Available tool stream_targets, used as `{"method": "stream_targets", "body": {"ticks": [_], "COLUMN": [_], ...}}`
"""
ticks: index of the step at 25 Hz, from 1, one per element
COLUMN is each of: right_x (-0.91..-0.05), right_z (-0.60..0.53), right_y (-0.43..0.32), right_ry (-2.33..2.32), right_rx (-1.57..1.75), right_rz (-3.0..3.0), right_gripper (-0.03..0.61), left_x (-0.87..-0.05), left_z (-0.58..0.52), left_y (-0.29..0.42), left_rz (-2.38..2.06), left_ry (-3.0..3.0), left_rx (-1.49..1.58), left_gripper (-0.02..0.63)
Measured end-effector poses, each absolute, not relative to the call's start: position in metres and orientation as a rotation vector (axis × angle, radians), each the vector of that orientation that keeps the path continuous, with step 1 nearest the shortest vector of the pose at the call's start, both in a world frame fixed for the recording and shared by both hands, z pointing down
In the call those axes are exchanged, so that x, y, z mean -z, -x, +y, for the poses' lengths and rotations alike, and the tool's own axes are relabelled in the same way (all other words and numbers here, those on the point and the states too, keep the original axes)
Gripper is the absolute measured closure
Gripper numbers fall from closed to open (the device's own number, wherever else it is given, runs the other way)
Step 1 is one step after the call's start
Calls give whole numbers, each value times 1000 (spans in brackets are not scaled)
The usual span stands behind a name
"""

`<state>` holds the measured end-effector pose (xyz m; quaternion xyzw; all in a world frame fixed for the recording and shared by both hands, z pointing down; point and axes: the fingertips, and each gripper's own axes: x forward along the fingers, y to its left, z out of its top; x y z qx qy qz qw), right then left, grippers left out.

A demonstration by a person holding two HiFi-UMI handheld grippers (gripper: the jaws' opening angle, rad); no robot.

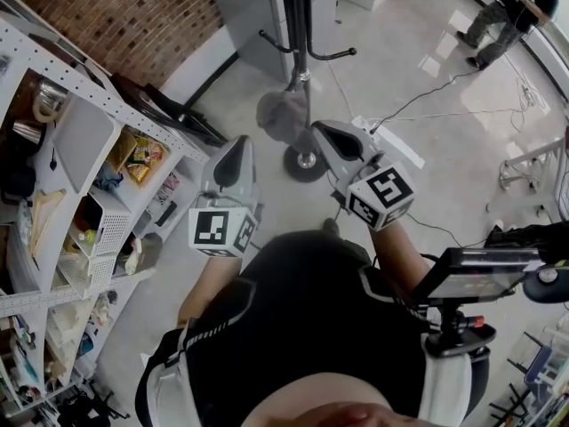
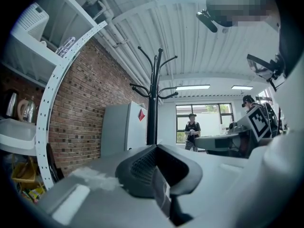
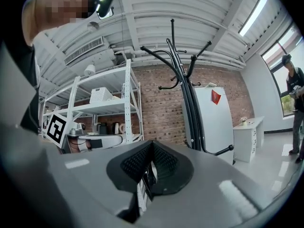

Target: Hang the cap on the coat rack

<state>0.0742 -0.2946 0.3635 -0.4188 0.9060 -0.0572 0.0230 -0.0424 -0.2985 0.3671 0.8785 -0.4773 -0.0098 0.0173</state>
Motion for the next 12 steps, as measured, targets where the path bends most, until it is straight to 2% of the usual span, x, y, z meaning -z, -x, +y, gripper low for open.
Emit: {"method": "stream_targets", "body": {"ticks": [12], "right_x": [-363], "right_z": [-300], "right_y": [-79], "right_ry": [1325], "right_rx": [168], "right_rz": [2787], "right_gripper": [571], "left_x": [-370], "left_z": [-299], "left_y": [46], "left_rz": [-1501], "left_ry": [-2721], "left_rx": [14], "left_gripper": [611]}}
